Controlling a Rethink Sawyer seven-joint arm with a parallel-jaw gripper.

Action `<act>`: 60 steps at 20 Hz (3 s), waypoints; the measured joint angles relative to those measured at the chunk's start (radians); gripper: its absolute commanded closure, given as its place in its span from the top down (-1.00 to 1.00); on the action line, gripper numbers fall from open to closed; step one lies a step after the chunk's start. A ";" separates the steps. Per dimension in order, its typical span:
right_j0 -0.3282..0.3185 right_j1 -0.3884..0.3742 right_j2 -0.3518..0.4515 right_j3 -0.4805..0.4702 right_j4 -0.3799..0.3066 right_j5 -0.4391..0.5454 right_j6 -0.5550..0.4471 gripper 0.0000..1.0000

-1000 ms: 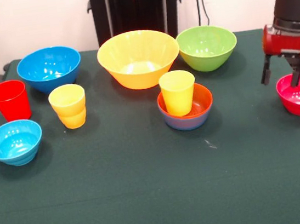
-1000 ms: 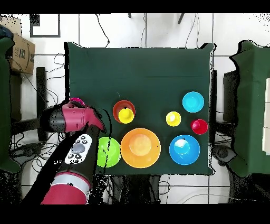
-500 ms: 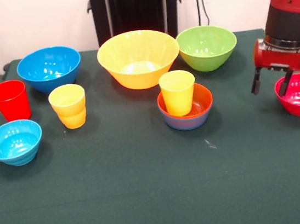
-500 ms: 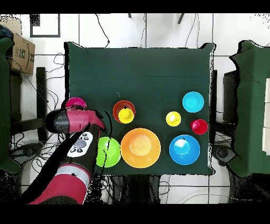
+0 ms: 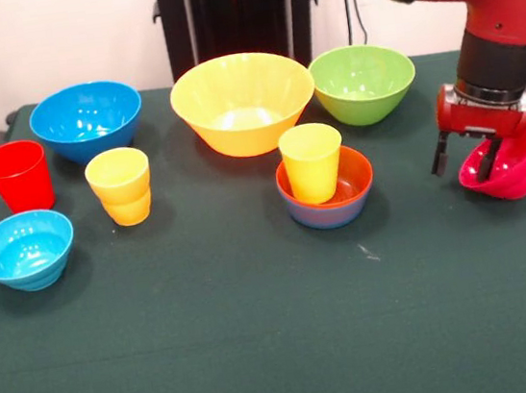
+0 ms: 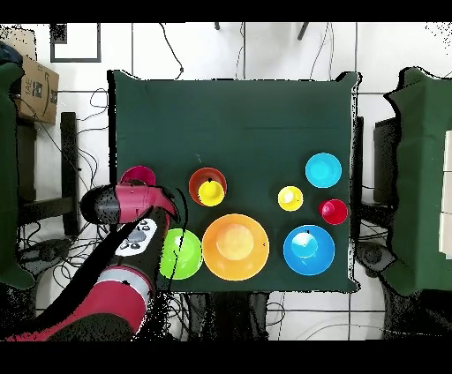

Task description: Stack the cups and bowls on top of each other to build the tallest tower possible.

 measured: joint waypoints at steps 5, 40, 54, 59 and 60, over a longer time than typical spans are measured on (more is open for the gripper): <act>0.003 0.008 0.000 -0.001 0.000 0.000 0.000 1.00; 0.063 0.018 -0.022 -0.076 0.086 0.000 0.001 1.00; 0.064 0.035 -0.036 -0.090 0.086 0.000 0.001 1.00; 0.064 0.042 -0.044 -0.091 0.086 0.000 0.001 -1.00; 0.065 0.040 -0.049 -0.095 0.088 0.000 0.001 -1.00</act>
